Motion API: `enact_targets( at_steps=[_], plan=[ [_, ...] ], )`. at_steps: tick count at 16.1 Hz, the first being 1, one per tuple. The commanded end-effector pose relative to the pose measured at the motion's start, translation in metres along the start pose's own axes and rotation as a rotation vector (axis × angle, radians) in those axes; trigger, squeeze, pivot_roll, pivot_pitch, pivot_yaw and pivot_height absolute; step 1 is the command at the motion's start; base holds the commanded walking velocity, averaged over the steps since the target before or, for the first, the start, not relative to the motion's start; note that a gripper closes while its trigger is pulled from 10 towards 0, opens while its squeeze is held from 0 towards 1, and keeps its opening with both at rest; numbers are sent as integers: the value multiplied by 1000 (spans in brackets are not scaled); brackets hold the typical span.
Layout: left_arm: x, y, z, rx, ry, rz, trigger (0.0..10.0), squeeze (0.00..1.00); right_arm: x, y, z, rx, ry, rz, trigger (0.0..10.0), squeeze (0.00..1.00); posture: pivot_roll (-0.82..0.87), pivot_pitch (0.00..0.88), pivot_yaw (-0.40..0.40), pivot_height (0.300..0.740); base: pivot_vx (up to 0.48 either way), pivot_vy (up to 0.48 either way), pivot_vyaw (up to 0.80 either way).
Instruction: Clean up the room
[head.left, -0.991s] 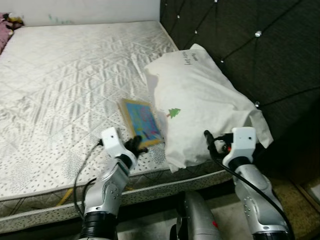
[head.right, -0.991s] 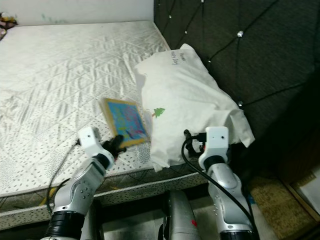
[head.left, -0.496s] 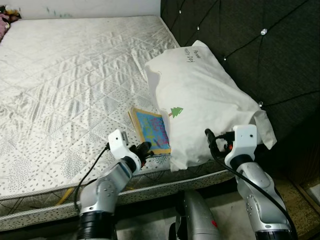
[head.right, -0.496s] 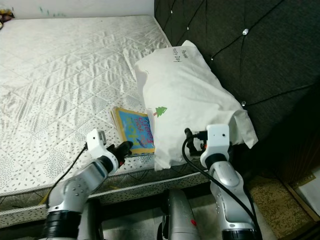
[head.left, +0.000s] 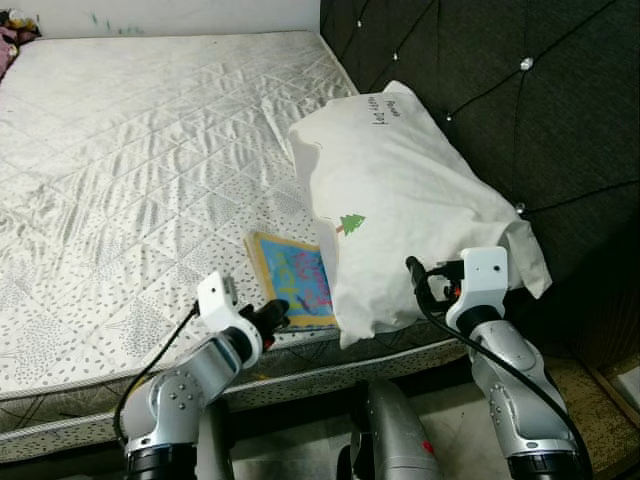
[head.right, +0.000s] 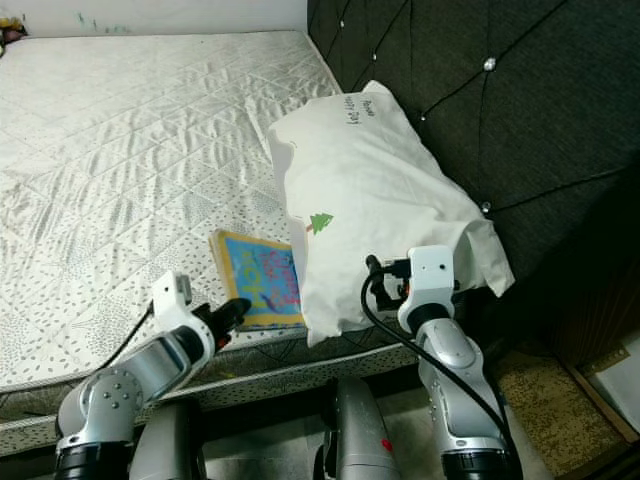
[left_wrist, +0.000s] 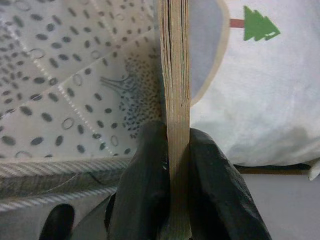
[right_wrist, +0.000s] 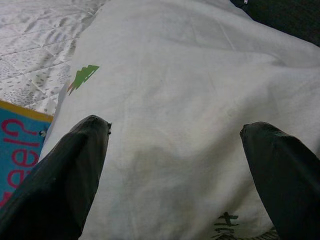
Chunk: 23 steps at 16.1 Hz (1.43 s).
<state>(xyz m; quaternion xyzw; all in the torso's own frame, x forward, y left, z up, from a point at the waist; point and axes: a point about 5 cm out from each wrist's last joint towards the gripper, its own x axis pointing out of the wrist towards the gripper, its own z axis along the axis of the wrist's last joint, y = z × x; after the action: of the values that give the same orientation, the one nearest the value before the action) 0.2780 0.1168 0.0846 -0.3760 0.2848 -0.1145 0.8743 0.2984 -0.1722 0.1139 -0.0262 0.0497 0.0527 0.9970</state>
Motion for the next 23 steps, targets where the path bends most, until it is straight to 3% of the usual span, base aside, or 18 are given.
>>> enact_targets(
  at_steps=[1, 4, 8, 11, 12, 13, 15, 19, 22, 23],
  plan=[
    [3, -3, -10, -73, 30, -33, 10000, 0, -1, -2, 0, -8, -4, -16, 10000, 0, -85, 105, -73, 560, 0, 0, 0],
    [10, 2, -1, -70, 45, -63, 10000, 0, -1, -2, 1, -10, -10, -19, 10000, 0, -83, 103, -79, 560, 0, 0, 0],
    [22, 12, 30, -36, 39, -88, 10000, 0, 2, 1, 3, -10, -23, -16, 10000, 0, -82, 100, -72, 560, 0, 0, 0],
    [29, 19, 38, -16, 57, -87, 10000, 0, 1, 2, 3, -9, -26, -19, 10000, 0, -87, 101, -69, 560, 0, 0, 0],
    [31, 18, 39, -17, 61, -98, 10000, 0, 1, 2, 3, -9, -27, -20, 10000, 0, -93, 102, -67, 560, 0, 0, 0],
    [37, 4, 40, -15, 83, -161, 10000, 0, 0, 1, 3, -13, -28, -24, 10000, 0, -98, 103, -67, 560, 0, 0, 0],
    [43, -6, 33, -8, 121, -215, 10000, 0, -1, 0, 3, -16, -28, -26, 10000, 0, -102, 105, -68, 560, 0, 0, 0],
    [46, -6, 22, -17, 169, -243, 10000, 0, 0, 0, 4, -24, -30, -24, 10000, 0, -108, 109, -71, 560, 0, 0, 0],
    [45, 2, 20, -21, 185, -238, 10000, 0, 0, -1, 5, -30, -29, -23, 10000, 0, -108, 109, -73, 560, 0, 0, 0],
    [45, 6, 22, -15, 178, -220, 10000, 965, 1, -1, 5, -30, -29, -23, 10000, 0, -108, 109, -72, 560, 0, 0, 0]
  ],
)
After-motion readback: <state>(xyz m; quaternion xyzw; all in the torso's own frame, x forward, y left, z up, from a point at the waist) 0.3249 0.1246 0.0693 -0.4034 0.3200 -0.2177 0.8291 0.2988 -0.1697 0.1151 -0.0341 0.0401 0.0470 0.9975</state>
